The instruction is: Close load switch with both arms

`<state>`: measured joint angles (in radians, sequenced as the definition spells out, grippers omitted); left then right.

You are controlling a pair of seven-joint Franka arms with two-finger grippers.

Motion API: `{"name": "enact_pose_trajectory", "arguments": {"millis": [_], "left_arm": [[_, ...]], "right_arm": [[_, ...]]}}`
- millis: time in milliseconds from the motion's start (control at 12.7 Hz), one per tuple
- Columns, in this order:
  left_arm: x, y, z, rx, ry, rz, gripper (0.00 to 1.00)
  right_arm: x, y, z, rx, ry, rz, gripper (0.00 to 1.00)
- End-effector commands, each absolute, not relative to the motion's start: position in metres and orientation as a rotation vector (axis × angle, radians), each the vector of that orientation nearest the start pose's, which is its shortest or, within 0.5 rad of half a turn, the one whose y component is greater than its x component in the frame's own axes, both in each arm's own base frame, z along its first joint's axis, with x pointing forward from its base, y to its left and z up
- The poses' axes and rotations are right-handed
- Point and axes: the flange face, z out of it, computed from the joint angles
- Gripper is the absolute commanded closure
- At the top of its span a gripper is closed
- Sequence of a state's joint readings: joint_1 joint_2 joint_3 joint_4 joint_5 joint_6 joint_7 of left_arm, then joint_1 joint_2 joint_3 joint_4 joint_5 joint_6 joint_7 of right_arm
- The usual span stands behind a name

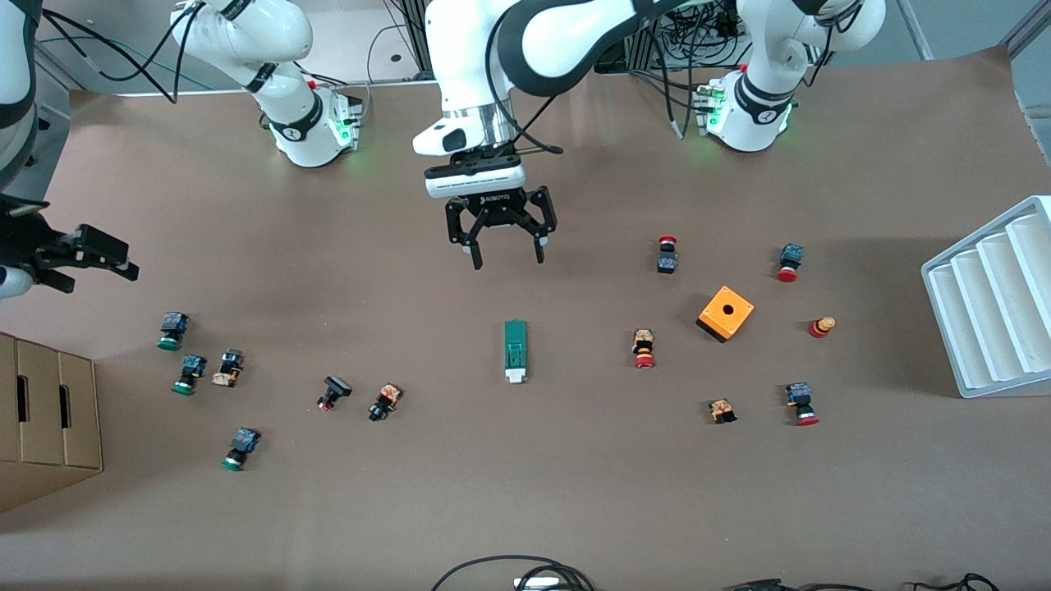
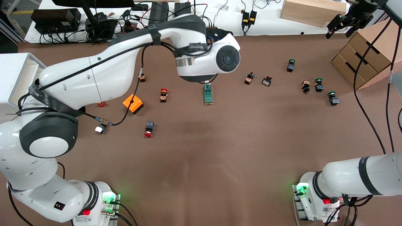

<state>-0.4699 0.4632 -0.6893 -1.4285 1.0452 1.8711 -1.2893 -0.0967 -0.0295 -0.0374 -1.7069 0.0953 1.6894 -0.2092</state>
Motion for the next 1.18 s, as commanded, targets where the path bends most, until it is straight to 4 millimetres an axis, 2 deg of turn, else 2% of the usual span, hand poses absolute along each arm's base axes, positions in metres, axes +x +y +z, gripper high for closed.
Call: {"name": "enact_pose_trajectory", "arguments": {"millis": [0, 158, 709, 867, 1103], "left_arm": [[0.425, -0.54, 0.545, -2.841, 0.157, -0.996, 0.0], [0.433, -0.522, 0.567, -2.859, 0.18, -0.96, 0.0], [0.486, -0.426, 0.641, -2.977, 0.198, -0.803, 0.0], [0.5, -0.398, 0.651, -2.999, 0.177, -0.777, 0.0], [0.523, -0.356, 0.659, -3.016, 0.099, -0.734, 0.0]], "right_arm": [[0.552, -0.053, 0.582, -3.064, 0.016, -0.02, 0.0], [0.555, -0.056, 0.578, -3.064, 0.027, -0.013, 0.0], [0.554, -0.049, 0.583, -3.066, 0.007, -0.031, 0.0], [0.555, -0.031, 0.585, -3.076, -0.049, -0.035, 0.0], [0.555, -0.027, 0.585, -3.091, -0.065, -0.035, 0.0]]}}
